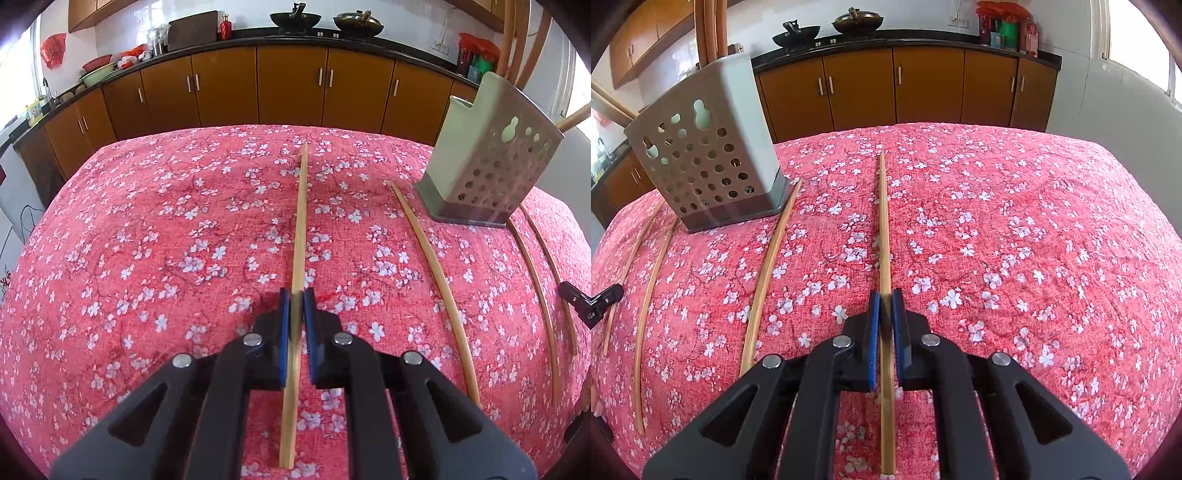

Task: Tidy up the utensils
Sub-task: 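Hold the grasped chopsticks in both tools against the cloth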

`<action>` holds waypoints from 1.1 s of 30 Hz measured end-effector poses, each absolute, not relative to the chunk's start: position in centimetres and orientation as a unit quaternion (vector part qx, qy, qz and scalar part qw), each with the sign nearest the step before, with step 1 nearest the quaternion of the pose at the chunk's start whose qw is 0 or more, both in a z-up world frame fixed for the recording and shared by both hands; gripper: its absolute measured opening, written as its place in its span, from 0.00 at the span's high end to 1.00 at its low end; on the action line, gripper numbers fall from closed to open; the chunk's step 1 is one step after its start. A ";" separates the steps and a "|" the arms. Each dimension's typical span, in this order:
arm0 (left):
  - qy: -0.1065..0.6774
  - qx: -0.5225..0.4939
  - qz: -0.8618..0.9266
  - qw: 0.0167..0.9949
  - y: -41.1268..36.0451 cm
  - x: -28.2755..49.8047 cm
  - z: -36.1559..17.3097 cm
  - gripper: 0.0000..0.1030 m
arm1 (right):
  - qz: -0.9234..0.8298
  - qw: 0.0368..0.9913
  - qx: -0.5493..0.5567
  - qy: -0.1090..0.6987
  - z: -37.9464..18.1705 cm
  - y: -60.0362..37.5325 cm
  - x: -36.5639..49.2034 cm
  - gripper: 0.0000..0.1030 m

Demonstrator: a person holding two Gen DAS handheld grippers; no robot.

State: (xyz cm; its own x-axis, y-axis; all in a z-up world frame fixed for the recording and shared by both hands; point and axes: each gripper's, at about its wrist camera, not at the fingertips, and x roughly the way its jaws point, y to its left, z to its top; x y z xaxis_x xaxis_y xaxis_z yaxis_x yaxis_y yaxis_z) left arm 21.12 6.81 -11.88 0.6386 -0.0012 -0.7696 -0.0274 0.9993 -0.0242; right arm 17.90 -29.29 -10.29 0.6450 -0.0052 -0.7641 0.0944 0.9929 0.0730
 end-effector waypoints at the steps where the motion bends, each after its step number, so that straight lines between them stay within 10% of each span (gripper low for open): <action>1: 0.425 -0.018 0.007 0.905 6.9 21.1 -11.9 0.88 | -0.028 0.905 0.053 0.420 -10.3 -29.1 17.9 0.92; 33: 0.428 -0.030 0.007 0.903 7.2 21.4 -11.4 0.88 | -0.027 0.906 0.054 0.420 -10.1 -29.3 17.4 0.92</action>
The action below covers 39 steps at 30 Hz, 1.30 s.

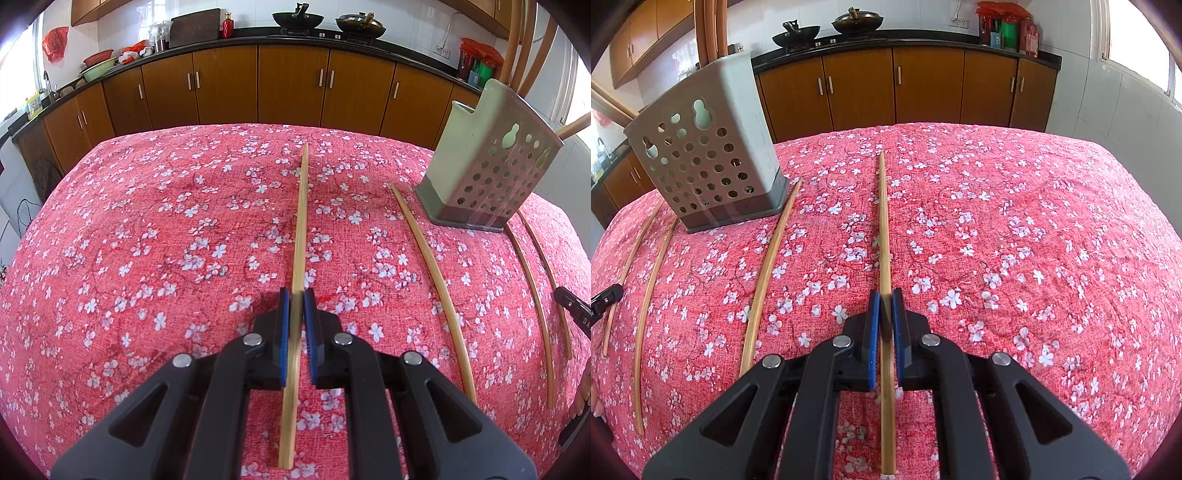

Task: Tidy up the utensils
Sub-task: 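Hold the grasped chopsticks in both tools against the cloth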

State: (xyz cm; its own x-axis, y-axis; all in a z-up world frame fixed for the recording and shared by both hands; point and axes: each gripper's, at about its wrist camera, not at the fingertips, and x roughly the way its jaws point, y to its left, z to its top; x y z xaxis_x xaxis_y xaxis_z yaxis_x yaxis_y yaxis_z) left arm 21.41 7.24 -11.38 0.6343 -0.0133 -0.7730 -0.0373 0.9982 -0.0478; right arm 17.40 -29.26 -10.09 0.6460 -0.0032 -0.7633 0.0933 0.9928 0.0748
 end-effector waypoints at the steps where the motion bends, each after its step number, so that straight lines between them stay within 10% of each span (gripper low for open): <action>1: 0.428 -0.030 0.007 0.903 7.2 21.4 -11.4 0.88 | -0.027 0.906 0.054 0.420 -10.1 -29.3 17.4 0.92; 39: 0.430 -0.032 0.007 0.902 7.4 21.6 -11.2 0.88 | -0.026 0.905 0.055 0.421 -10.1 -29.3 17.5 0.92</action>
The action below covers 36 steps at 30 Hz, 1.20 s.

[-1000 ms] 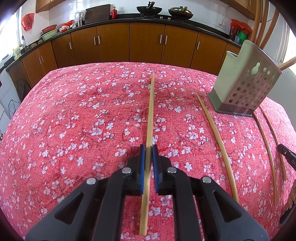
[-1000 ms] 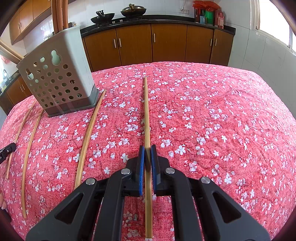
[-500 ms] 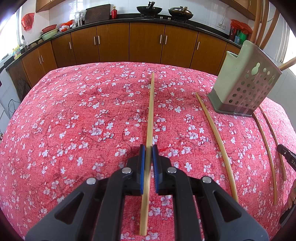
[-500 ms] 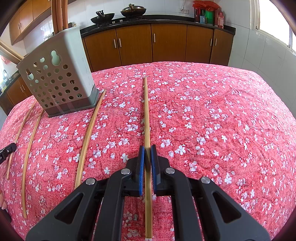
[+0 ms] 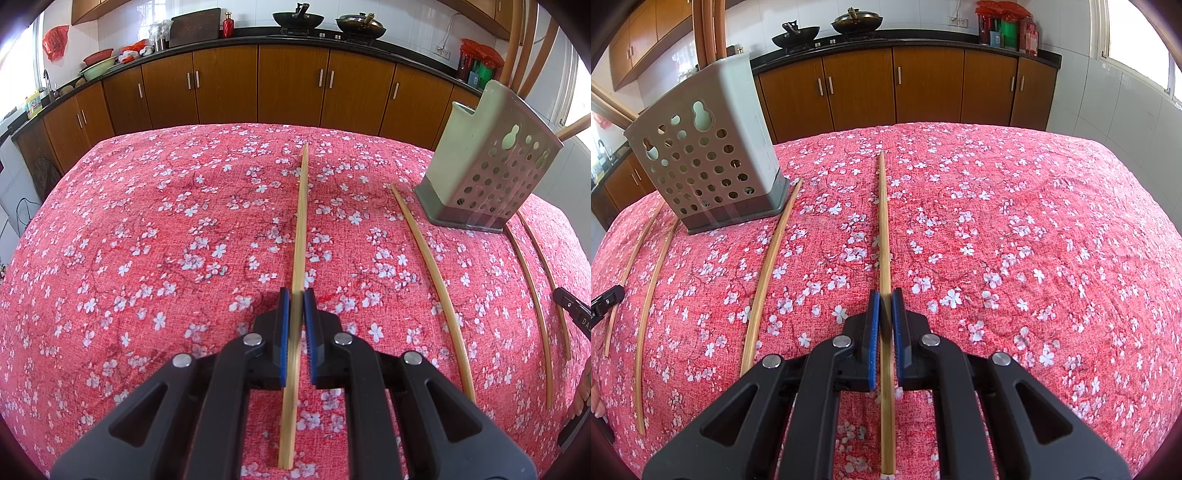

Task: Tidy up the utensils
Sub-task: 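Hold the grasped chopsticks in both tools against the cloth, then lift both held chopsticks over the holder and lower them inside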

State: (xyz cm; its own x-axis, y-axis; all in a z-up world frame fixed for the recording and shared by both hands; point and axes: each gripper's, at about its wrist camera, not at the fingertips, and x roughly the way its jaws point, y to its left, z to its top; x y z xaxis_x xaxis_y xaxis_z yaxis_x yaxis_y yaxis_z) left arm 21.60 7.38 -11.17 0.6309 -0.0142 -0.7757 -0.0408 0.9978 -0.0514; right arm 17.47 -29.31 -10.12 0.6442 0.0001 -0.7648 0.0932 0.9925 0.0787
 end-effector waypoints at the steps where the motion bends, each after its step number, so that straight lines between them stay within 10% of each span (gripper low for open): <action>1: 0.430 -0.032 0.007 0.902 7.4 21.6 -11.2 0.88 | -0.025 0.905 0.056 0.421 -10.1 -29.3 17.5 0.92; 19: 0.436 0.012 -0.002 0.900 6.1 18.6 -10.2 0.92 | -0.009 0.906 0.070 0.417 -9.3 -30.1 15.2 0.92; 36: 0.283 -0.020 -0.040 0.958 5.8 16.5 5.3 0.92 | -0.005 0.968 0.081 0.236 4.0 -30.8 12.8 0.93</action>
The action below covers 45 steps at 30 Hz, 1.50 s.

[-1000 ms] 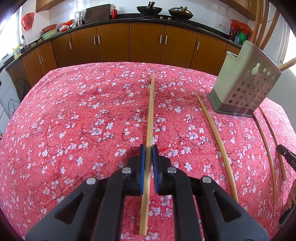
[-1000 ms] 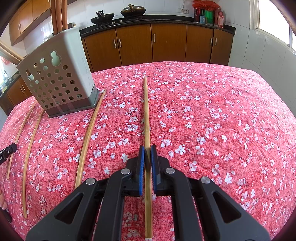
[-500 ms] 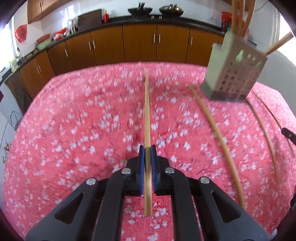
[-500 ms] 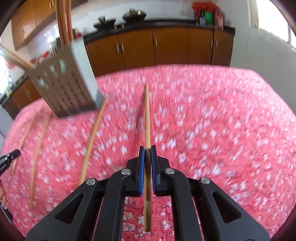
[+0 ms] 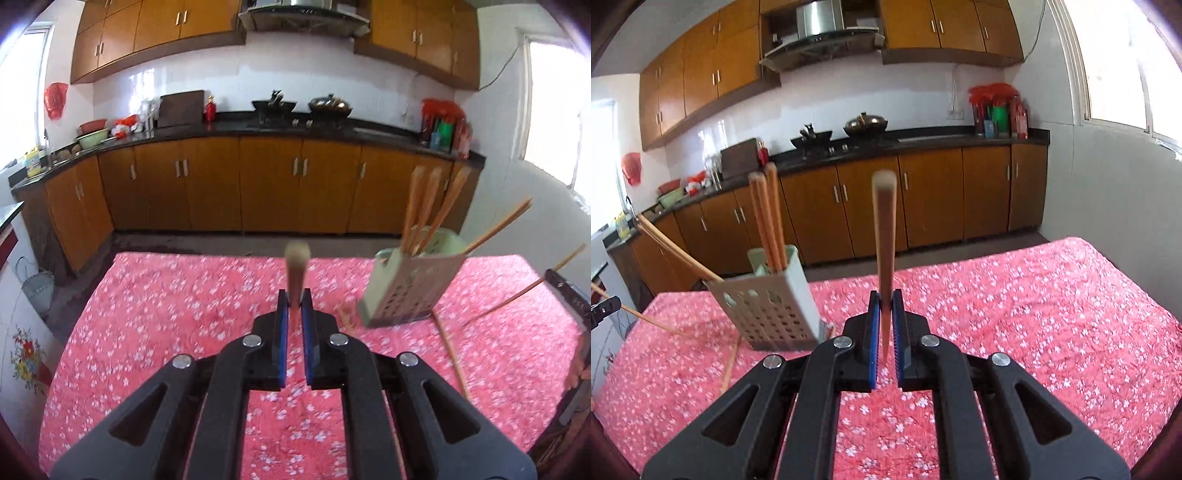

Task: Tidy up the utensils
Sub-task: 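Lift both held chopsticks over the holder and lower them inside, then open both tools to release the chopsticks into the holder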

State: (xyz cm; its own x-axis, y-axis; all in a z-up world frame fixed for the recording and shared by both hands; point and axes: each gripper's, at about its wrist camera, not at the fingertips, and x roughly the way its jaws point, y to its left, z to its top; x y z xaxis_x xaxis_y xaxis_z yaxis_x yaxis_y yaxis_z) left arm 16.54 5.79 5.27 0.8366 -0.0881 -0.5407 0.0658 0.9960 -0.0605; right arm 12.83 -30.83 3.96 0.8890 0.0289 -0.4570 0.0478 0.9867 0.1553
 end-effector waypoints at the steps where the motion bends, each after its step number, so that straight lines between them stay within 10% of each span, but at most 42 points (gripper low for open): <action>1: 0.277 -0.018 -0.050 0.960 5.4 16.2 6.1 0.92 | 0.001 0.969 0.084 0.232 4.5 -30.9 12.6 0.93; 22: 0.130 -0.062 -0.140 0.980 -2.9 14.0 16.6 0.92 | 0.118 0.980 0.110 0.115 14.5 -26.1 12.1 0.93; 35: 0.171 -0.062 -0.121 0.976 -4.6 20.3 12.1 0.91 | 0.090 0.979 0.070 0.170 10.7 -22.8 18.0 0.92; 45: 0.150 -0.081 -0.112 0.979 -2.8 19.3 13.3 0.80 | 0.066 0.984 0.081 0.141 13.1 -25.3 16.3 0.73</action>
State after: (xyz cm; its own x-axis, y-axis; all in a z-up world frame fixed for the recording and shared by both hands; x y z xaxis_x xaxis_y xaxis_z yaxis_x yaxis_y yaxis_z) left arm 19.32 -2.79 13.32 0.9298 -0.2444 -0.2753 0.1957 0.9616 -0.1925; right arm 16.26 -25.26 13.08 0.9515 0.1531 -0.2668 -0.1075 0.9781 0.1780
